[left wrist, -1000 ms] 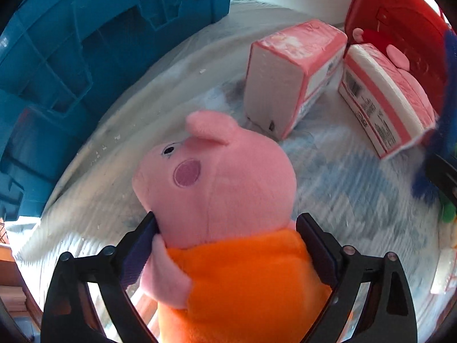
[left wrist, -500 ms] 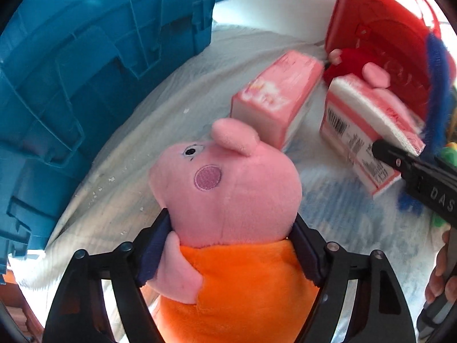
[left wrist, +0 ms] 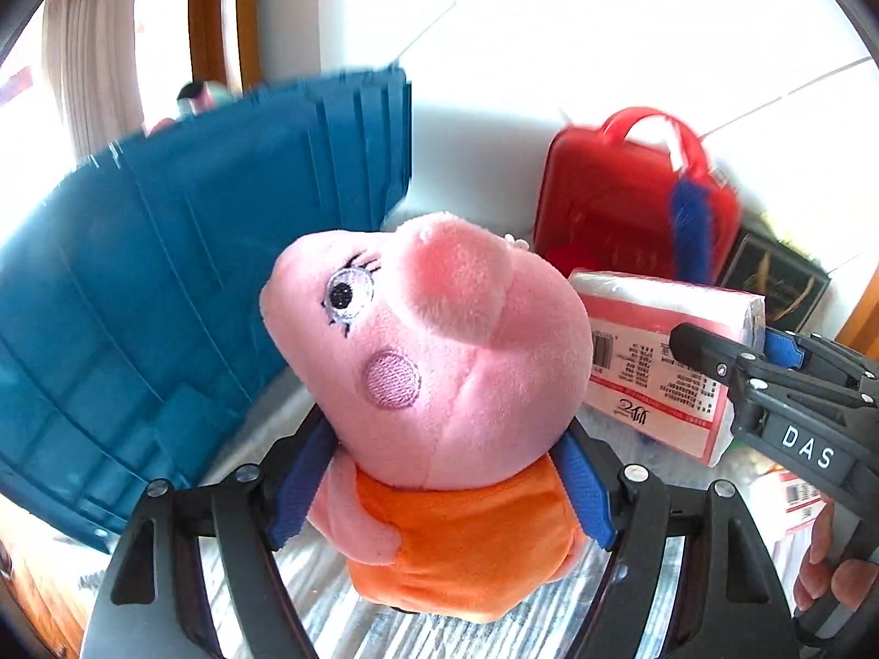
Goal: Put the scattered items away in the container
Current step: 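Carry the pig plush and tissue pack over the blue crate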
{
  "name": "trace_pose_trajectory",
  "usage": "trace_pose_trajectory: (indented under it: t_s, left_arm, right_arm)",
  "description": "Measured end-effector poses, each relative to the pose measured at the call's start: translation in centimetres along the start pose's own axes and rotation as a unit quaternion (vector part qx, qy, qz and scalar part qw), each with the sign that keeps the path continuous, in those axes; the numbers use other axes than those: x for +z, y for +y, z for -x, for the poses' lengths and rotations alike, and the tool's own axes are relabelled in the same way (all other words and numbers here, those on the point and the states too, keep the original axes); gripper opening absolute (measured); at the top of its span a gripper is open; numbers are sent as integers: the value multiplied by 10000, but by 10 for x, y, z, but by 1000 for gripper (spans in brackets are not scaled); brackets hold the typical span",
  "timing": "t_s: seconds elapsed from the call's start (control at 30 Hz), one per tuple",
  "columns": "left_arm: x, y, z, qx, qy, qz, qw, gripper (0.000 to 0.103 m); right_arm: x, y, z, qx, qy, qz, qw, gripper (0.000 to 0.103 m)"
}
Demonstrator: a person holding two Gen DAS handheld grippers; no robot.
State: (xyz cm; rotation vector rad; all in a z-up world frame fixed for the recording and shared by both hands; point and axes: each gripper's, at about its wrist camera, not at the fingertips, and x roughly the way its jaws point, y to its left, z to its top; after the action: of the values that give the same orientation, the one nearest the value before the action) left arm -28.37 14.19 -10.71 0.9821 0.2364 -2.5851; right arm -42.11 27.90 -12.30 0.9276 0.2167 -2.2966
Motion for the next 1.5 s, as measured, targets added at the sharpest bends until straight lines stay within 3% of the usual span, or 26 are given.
trace_pose_trajectory:
  t_s: [0.23,0.47,0.67,0.83,1.0,1.23,1.33,1.5]
  left_arm:
    - [20,14,43,-156,-537,-199,9982,76]
    - [71,58,78,-583,-1278,-384,9893,76]
    - [139,155,107,-844,-1868,-672,9765,76]
    - [194,263,103,-437,-1970,-793,9762,76]
    - [227,356,59,71,-1706,-801,9820,76]
    - [232,437,-23,208,-621,-667,9956,76]
    - [221,445,-55,221,-193,-642,9975,76]
    - [205,445,-70,188,170,-636,9977,76]
  right_arm:
    - [21,31,53,-155,-520,52,9985,48]
    - [52,77,101,-515,-1147,-4,9921,48]
    - [103,166,116,-899,-1698,15,9814,48]
    - [160,262,94,-778,-1806,47,9805,48]
    - [206,342,39,-430,-1519,18,9875,48]
    - [242,424,-51,-279,-731,45,9969,48]
    - [248,442,-84,-337,-407,106,9985,48]
    - [254,457,-117,-360,-163,146,9991,48]
